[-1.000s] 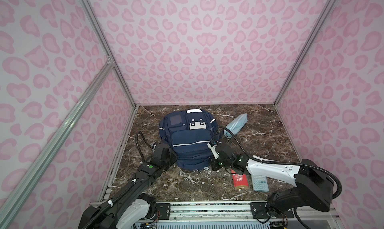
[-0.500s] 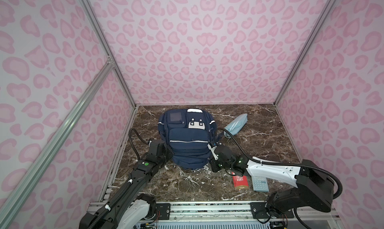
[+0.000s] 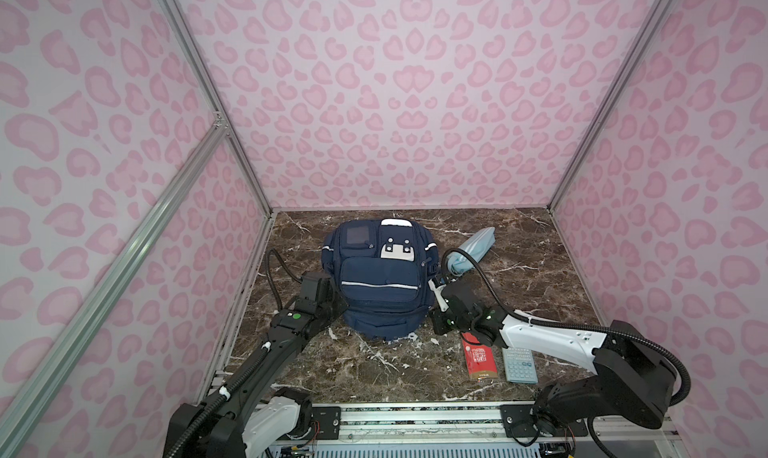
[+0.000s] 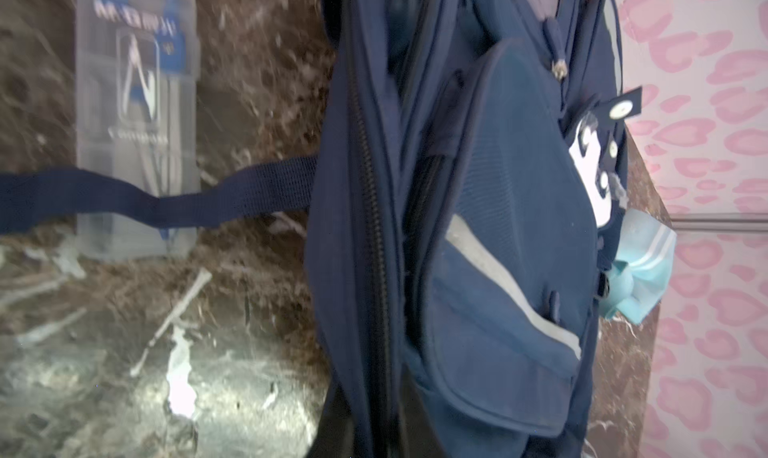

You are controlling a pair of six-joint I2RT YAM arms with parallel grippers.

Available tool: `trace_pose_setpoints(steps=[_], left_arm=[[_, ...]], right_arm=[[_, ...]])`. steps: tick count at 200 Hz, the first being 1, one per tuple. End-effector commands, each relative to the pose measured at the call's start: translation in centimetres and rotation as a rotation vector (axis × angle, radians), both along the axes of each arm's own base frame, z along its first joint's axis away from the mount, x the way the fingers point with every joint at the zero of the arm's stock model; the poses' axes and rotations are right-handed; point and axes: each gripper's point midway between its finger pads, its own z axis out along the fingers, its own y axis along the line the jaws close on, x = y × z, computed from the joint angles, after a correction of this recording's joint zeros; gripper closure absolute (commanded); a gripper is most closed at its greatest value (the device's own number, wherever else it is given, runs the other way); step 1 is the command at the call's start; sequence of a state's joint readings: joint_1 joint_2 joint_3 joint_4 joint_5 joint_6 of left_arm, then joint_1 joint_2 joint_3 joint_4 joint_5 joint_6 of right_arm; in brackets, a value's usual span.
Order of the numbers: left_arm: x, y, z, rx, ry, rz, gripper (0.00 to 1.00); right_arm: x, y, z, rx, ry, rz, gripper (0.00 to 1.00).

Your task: Pack the student bag

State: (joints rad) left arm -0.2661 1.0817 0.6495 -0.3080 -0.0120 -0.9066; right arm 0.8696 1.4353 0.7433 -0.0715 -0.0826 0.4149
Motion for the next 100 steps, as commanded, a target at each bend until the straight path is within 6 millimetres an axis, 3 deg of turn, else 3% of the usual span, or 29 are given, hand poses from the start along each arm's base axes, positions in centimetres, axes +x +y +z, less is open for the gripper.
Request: trace_pose_setpoints(steps=[1,28,51,68,100], left_arm=[[3.5,2.6,2.9,0.126,-0.132,0.082,0.52],[3.1,6.1,2.9,0.345,-0.028,0.168,0.44],[0.9,6.4,3.0,0.341,-0.006,0.166,0.4],[-0.9,3.8,2.8,0.157,-0.025,0.11,0.41],[-3.5,-3.7,1.8,-0.3,-0.042,0.018,0.37]], right_arm=[[-2.1,3.7,1.0,0.053,0.013,0.09,1.0],[-2.4,7.4,1.4,0.092,0.008,0.128,1.0],[-1.8,9.1,0.7,0.099,0.016,0.135,1.0],[-1.8,10.2,0.4,0.108,0.027,0.154,1.0],[-1.8,11.2,0.0,0.107,0.027,0.168,1.0]])
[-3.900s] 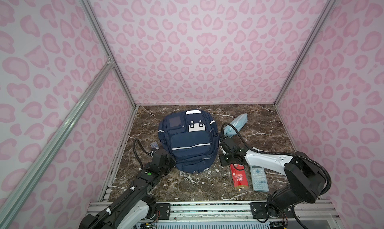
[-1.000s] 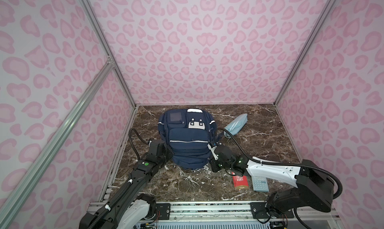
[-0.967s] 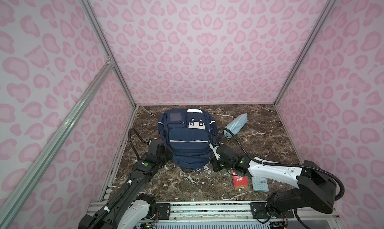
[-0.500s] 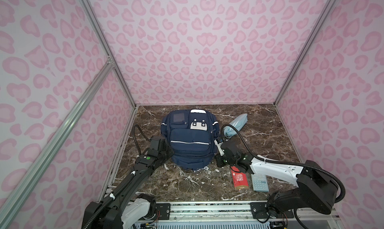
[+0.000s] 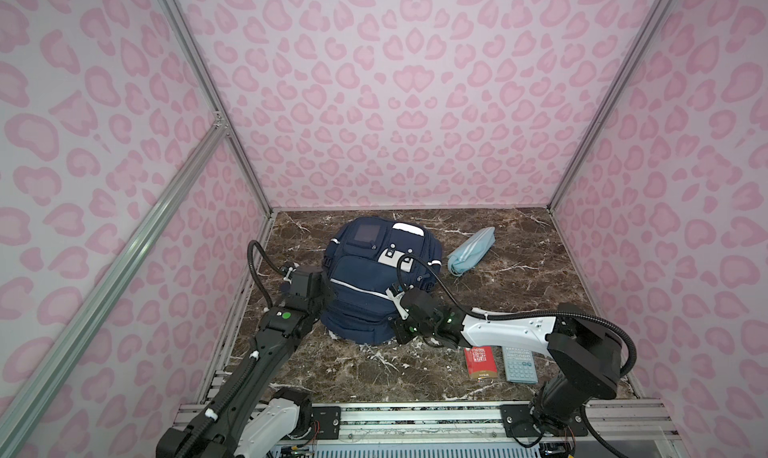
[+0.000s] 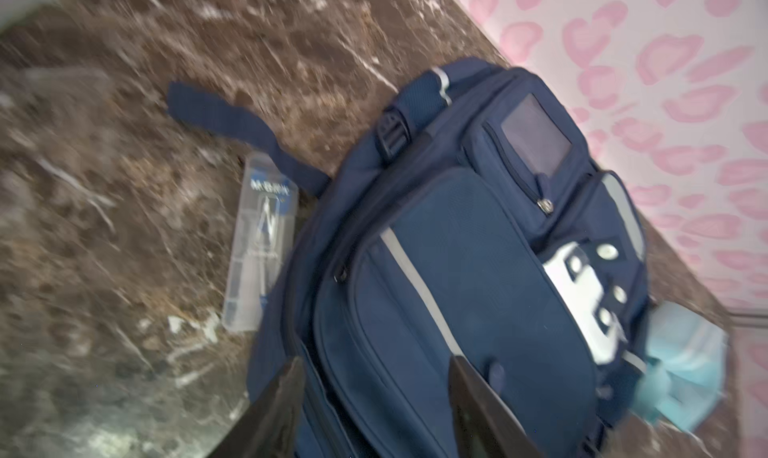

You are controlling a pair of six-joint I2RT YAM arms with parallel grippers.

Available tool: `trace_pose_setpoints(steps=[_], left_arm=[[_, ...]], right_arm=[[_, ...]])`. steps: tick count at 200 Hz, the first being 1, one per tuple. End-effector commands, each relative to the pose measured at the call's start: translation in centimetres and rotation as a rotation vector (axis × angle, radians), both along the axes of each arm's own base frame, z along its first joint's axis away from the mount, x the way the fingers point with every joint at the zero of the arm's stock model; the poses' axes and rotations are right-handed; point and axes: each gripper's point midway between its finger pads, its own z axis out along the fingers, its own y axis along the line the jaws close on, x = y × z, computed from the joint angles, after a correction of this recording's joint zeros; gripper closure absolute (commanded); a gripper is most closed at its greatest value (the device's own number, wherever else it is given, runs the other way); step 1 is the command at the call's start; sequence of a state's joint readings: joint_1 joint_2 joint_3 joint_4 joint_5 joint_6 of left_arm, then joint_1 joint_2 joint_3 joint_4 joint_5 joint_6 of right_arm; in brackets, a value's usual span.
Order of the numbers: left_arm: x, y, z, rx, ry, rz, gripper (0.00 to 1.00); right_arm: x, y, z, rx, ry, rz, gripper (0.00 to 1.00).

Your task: Pack the student bag

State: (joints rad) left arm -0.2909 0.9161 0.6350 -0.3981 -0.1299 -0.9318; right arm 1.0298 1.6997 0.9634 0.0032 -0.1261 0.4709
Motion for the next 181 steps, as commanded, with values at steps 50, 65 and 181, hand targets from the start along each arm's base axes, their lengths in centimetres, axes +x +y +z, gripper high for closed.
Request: trace_pose_setpoints(steps=[50,65,181], left_arm=[[-2.4,-9.9,-6.0,-0.385,0.151,-0.083,0.32],[-2.1,-10.2,-7.6,-0.358,0.193,-0.075,0.51],[-3.6,-8.4,-2.7,-0.269,0.059,-0.169,0.97]], right_arm=[[-1.1,1.6,0.8,0.036,-0.032,0.055,1.0],[-1.8,1.8,1.0,0.04,-0.039,0.077,1.0],[7.3,-13.7,-2.8,-0.248,-0.095,-0.303,1.0]])
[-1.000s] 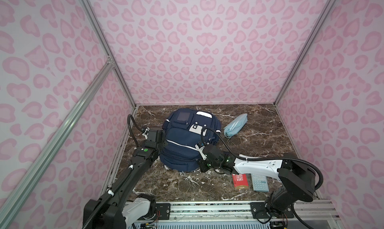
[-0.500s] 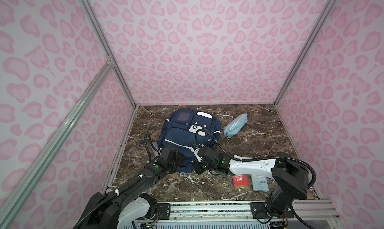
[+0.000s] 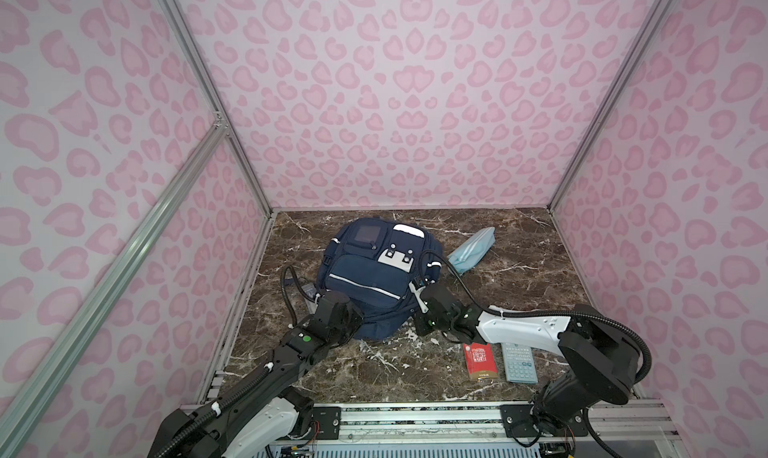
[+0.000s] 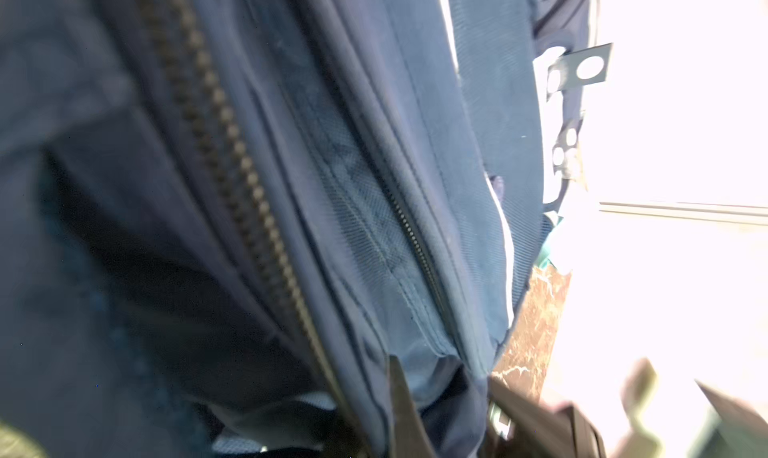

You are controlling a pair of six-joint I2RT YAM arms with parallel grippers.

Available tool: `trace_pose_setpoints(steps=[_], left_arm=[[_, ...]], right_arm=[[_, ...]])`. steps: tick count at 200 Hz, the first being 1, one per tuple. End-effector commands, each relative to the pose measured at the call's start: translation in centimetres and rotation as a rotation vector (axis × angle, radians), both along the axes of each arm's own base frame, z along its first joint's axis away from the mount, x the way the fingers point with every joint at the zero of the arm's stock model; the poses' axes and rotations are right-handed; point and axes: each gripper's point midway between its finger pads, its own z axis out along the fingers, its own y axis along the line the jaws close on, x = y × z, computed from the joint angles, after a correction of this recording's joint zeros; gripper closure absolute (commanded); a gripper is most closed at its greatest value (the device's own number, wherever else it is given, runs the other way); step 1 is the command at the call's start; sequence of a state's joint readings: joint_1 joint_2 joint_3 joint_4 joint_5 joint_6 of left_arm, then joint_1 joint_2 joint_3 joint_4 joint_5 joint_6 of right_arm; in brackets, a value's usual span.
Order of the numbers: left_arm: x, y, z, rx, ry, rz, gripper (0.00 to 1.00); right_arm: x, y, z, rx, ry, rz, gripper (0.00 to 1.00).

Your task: Pack the student bag

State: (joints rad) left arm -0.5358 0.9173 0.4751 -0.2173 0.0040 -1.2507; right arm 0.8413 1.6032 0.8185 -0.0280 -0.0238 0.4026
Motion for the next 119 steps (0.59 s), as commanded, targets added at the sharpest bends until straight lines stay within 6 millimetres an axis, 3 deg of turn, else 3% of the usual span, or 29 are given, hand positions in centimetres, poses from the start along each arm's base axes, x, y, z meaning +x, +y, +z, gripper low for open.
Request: trace_pose_setpoints(steps=[1,22,42,86,100,119], left_arm=[[-0.1,0.2,1.1,0.04,-0.045,-0.047,0.97],[0.0,0.6,2.1,0.087,-0.089,-0.081,0.97],[0.2,1.0,3.3,0.134,-0.14,-0.126,0.97],[0.5,0.4,5.8,0.097,-0.249,-0.28,0.97],[0.5,0.3,6.5,0.125,-0.277,-0.312,0.97],[0.4,0.4,7.0,0.141,-0.286,-0.329,0.97]], right_arm=[[2.4,-4.3,-0.6,-0.113,-0.04,-0.101,1.0],[4.5,-6.3,-0.8,-0.141,-0.009,-0.15,1.0],[5.2,-7.2,-1.0,-0.14,0.004,-0.178,1.0],[4.8,-8.7,-1.2,-0.129,0.022,-0.238,1.0],[3.9,-7.3,-0.3,-0.049,0.001,-0.17,1.0],[4.0,-8.3,0.8,-0.042,-0.047,-0.22,1.0]])
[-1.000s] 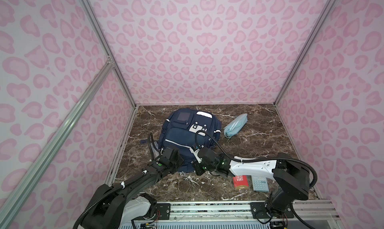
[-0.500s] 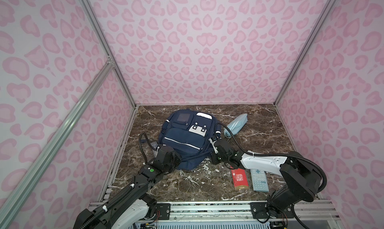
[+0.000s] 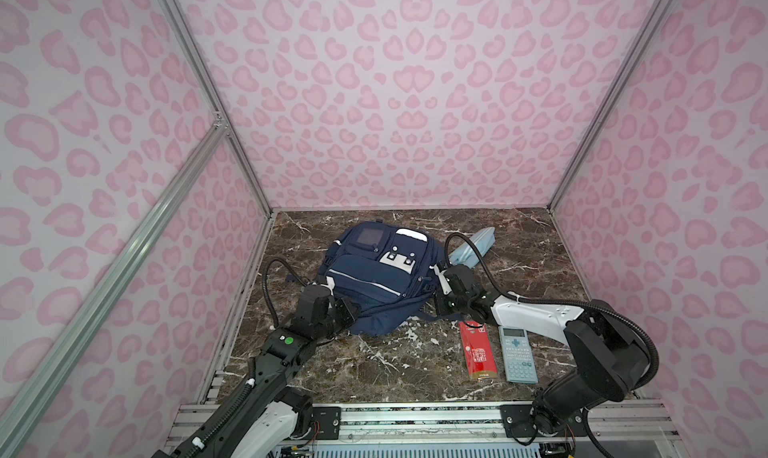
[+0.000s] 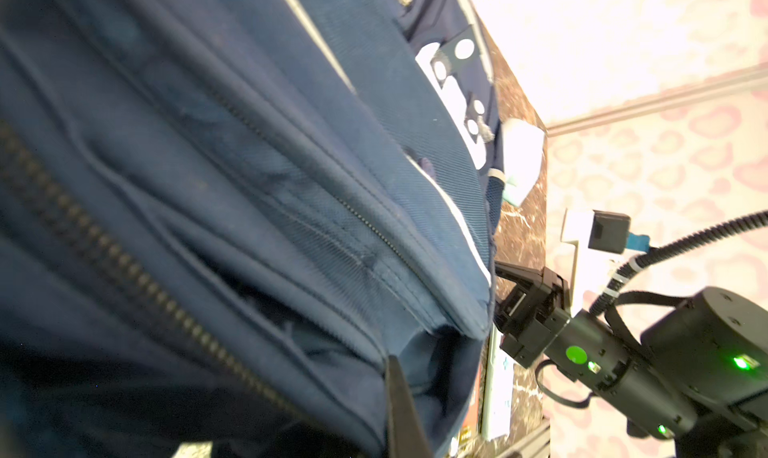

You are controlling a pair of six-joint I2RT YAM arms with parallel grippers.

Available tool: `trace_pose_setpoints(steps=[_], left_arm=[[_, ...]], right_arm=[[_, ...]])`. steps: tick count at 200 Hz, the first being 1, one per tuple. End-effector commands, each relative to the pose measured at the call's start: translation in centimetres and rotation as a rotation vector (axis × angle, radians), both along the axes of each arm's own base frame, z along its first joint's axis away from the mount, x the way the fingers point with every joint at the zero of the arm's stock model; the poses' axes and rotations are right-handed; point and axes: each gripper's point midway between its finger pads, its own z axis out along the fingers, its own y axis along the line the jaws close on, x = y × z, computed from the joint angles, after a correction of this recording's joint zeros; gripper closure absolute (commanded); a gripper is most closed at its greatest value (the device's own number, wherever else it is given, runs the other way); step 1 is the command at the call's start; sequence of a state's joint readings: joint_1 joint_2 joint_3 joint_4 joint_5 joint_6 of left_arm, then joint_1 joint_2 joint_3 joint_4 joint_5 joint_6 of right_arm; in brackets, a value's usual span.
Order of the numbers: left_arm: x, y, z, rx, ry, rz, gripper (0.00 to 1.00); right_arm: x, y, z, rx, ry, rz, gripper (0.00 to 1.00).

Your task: Pack the student bag

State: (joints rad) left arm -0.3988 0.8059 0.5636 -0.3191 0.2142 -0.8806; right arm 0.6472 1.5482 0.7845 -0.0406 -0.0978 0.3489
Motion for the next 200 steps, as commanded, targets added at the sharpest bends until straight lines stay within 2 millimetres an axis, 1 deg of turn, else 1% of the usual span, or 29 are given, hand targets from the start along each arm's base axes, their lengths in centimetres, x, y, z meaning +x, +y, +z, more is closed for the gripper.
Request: trace_pose_setpoints(steps=[1,8,20,38,43,47,55,57,61,67,77,91,105,115,126,137,140,145,156,166,174,178,180,182,186,200], left_arm=[[0.5,0.0,1.9,0.064,-0.102,-0.068,0.97],[0.5,0.1,2.1,0.068,-0.106,-0.065,0.97],[0.3,-0.2,2.3,0.054,-0.115,-0.085,0.97],[0.2,-0.6,2.3,0.036,-0.11,-0.11,0.97],[0.1,-0.9,2.3,0.028,-0.108,-0.123,0.97],[0.1,-1.1,2.3,0.021,-0.107,-0.132,0.97],[-0.1,-1.6,2.4,-0.005,-0.112,-0.153,0.97],[-0.1,-1.7,2.6,-0.014,-0.116,-0.158,0.97],[-0.2,-1.9,2.7,-0.027,-0.121,-0.168,0.97],[-0.3,-2.1,2.9,-0.037,-0.126,-0.177,0.97],[-0.4,-1.9,3.2,-0.03,-0.132,-0.177,0.97],[-0.5,-1.6,3.4,0.001,-0.138,-0.179,0.97],[-0.4,-1.5,3.5,0.017,-0.141,-0.184,0.97],[-0.4,-1.8,3.6,0.015,-0.149,-0.2,0.97],[-0.4,-2.0,3.5,0.019,-0.158,-0.219,0.97],[-0.1,-1.8,2.7,0.046,-0.146,-0.219,0.97],[-0.1,-1.8,2.5,0.052,-0.139,-0.218,0.97],[0.0,-1.8,2.2,0.058,-0.131,-0.221,0.97],[0.0,-2.4,2.0,0.03,-0.123,-0.257,0.97],[0.0,-3.0,1.9,0.003,-0.13,-0.282,0.97],[0.2,-2.9,1.8,0.009,-0.13,-0.272,0.97],[0.3,-2.7,1.7,0.021,-0.127,-0.262,0.97],[0.4,-2.6,1.6,0.028,-0.125,-0.256,0.97],[0.4,-2.5,1.5,0.035,-0.124,-0.252,0.97],[0.6,-2.2,1.5,0.05,-0.123,-0.241,0.97],[1.6,-0.8,1.1,0.108,-0.106,-0.172,0.97]], right_arm=[[0.5,-2.9,0.2,-0.069,-0.054,-0.118,1.0],[0.7,-3.6,0.2,-0.084,-0.054,-0.138,1.0],[0.7,-3.7,0.1,-0.076,-0.037,-0.125,1.0],[0.2,-2.3,0.5,-0.042,-0.032,-0.058,1.0],[-0.1,-1.6,0.9,-0.021,-0.034,-0.023,0.95],[-0.5,-0.9,1.3,-0.001,-0.041,0.01,0.88],[-1.1,0.2,2.5,0.041,-0.062,0.063,0.64],[-1.2,0.4,2.7,0.046,-0.067,0.067,0.6],[-1.3,0.6,3.4,0.054,-0.083,0.07,0.53],[-1.3,0.8,4.3,0.065,-0.107,0.069,0.47],[-1.3,1.0,5.9,0.076,-0.149,0.072,0.42],[-0.6,0.7,7.9,0.078,-0.2,0.04,0.39],[0.7,0.6,9.0,0.075,-0.245,0.0,0.37],[1.6,1.0,9.2,0.072,-0.247,-0.001,0.36],[3.1,1.8,8.8,0.052,-0.218,0.001,0.33],[4.7,2.3,7.8,0.004,-0.175,-0.001,0.28],[5.1,2.5,7.2,-0.012,-0.152,0.002,0.28],[5.9,2.9,6.9,-0.025,-0.129,0.005,0.27],[7.5,3.5,5.3,-0.058,-0.076,0.007,0.26],[8.9,3.9,3.9,-0.087,-0.041,0.005,0.26],[9.8,3.9,2.7,-0.136,-0.032,-0.008,0.28],[10.0,4.0,2.2,-0.152,-0.027,-0.007,0.29],[10.1,4.2,1.6,-0.166,-0.016,0.0,0.3],[10.1,4.2,1.5,-0.168,-0.012,0.003,0.3],[10.0,4.4,0.5,-0.185,0.023,0.014,0.33],[9.7,4.5,-1.2,-0.2,0.079,0.013,0.4]])
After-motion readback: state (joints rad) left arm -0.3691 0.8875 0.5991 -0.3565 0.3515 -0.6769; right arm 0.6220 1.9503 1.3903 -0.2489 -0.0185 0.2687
